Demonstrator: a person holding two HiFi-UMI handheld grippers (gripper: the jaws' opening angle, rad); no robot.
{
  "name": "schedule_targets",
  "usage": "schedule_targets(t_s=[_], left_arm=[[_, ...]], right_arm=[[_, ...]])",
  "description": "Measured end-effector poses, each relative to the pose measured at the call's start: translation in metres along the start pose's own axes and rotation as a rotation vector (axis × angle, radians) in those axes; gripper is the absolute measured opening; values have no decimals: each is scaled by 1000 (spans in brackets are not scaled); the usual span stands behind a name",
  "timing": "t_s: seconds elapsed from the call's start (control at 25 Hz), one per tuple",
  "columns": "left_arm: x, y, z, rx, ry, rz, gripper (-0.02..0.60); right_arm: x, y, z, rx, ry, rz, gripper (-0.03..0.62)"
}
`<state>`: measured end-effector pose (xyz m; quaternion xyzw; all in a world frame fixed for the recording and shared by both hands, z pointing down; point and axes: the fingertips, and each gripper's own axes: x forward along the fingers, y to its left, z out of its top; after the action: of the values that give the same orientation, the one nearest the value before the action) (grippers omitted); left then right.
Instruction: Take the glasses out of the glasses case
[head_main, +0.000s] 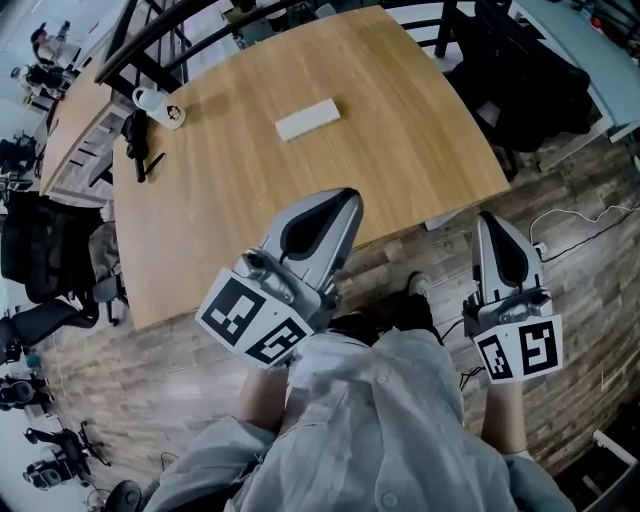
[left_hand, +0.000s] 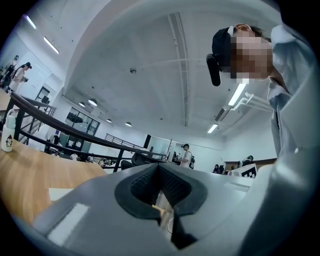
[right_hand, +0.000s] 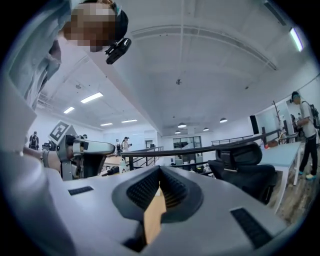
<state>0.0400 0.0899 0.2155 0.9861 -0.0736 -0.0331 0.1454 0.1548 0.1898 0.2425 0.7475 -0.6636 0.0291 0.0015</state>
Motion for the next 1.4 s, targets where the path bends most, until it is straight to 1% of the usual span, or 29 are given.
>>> schedule_targets(t_s=[0.2, 0.32, 0.48, 0.6, 0.76, 1.0, 1.24, 1.4], left_arm=[[25, 5, 5, 14, -13, 89, 5], [36, 9, 7, 17, -34, 154, 5], [53, 13, 7, 15, -55, 243, 5], [62, 14, 5, 13, -67, 294, 5], [69, 15, 2, 15, -82, 378, 5], [64, 8, -5, 13, -89, 492, 5], [49, 7, -2, 28, -94, 571, 5], [37, 13, 1, 31, -97, 604, 5]], right_arm=[[23, -31, 5, -5, -3, 81, 0], [41, -46, 10, -11, -8, 148, 0], [59, -64, 16, 20, -16, 242, 0], [69, -73, 15, -7, -11, 297, 0], [77, -80, 14, -44, -7, 377, 0], [85, -85, 7, -57, 2, 473, 0], [94, -79, 4, -44, 6, 517, 0], [99, -67, 3, -42, 6, 544, 0]])
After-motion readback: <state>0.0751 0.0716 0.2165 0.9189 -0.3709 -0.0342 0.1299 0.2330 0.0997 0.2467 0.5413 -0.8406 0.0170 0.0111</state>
